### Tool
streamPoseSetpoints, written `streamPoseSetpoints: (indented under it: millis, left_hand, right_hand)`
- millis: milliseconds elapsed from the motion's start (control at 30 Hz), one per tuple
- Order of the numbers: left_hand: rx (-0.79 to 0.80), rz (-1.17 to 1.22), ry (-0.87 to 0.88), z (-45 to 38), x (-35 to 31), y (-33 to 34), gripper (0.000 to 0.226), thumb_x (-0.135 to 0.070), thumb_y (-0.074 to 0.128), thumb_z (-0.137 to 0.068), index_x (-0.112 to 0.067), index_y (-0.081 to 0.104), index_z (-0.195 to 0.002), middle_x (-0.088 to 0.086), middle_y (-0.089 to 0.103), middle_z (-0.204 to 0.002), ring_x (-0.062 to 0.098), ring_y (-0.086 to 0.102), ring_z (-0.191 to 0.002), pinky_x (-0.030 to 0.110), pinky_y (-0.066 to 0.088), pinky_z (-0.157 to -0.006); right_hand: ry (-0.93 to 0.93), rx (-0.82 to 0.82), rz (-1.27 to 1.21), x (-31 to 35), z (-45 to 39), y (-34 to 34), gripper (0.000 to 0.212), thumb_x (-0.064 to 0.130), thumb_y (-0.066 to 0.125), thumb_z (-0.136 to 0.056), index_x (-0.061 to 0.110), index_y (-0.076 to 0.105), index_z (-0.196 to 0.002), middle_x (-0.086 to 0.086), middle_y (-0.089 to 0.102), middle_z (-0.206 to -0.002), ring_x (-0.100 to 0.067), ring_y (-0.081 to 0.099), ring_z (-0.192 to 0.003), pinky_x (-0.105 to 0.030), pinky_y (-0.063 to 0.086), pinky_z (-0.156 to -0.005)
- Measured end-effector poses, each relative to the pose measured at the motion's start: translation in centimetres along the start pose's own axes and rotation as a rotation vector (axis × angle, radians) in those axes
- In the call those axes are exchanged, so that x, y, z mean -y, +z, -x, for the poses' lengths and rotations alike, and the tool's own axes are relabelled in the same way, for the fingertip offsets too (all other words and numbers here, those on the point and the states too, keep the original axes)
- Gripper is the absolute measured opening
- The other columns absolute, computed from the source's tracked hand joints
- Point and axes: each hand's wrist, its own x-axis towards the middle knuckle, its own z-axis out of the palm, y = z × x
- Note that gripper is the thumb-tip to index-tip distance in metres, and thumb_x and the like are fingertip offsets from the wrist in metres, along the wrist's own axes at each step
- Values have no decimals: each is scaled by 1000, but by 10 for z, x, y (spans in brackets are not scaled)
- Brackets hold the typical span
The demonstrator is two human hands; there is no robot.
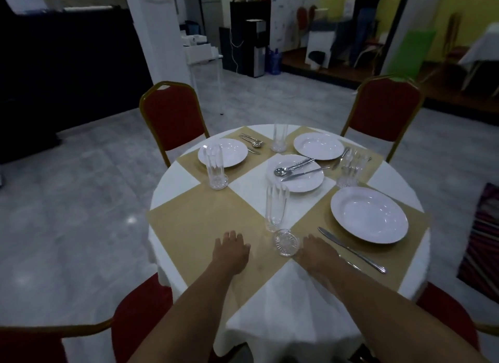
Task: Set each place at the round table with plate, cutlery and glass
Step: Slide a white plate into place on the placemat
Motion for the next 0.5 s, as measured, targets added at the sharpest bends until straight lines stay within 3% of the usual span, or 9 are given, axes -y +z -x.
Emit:
streamPoseSetpoints:
  millis: [100,200,367,433,500]
  left_hand:
    - [19,3,9,-35,0,-6,54,-37,20,-103,-9,22,-150,12,14,-160,27,12,-148,47,13,-118]
    - [35,14,4,-72,0,-16,54,-38,21,-103,-10,22,-150,12,15,-160,27,16,-147,47,16,-117]
    - [69,116,-32,-134,-1,-35,55,-37,25,-103,-13,19,-152,9,24,-158,27,29,-142,44,21,-116]
    - [54,205,-42,-157,-3,-43,55,-38,29,-102,-15,20,-152,9,29,-155,27,32,-141,41,26,-114]
    - [48,285,-54,-178,-6,-47,56,-40,33,-101,-16,23,-151,8,32,-155,26,33,-141,40,28,-114]
  right_hand:
    - [105,-47,-72,-4,-23,-12,35,23,46,-98,4,52,-127,-16,54,-129,-33,54,-119,-36,42,-84]
    - [135,-96,-115,-11,-64,-26,29,21,43,-97,7,57,-118,-18,60,-118,-35,59,-108,-37,41,-73]
    - [91,-152,-194,-20,-115,-55,33,14,42,-100,1,53,-129,-15,53,-133,-29,49,-126,-29,38,-97]
    - [105,-220,-214,-25,-136,-69,34,17,45,-99,6,55,-130,-11,53,-134,-26,49,-126,-28,39,-98]
    - [113,-236,-200,-30,-159,-77,27,12,46,-97,5,63,-117,-11,59,-122,-27,56,-117,-29,44,-87]
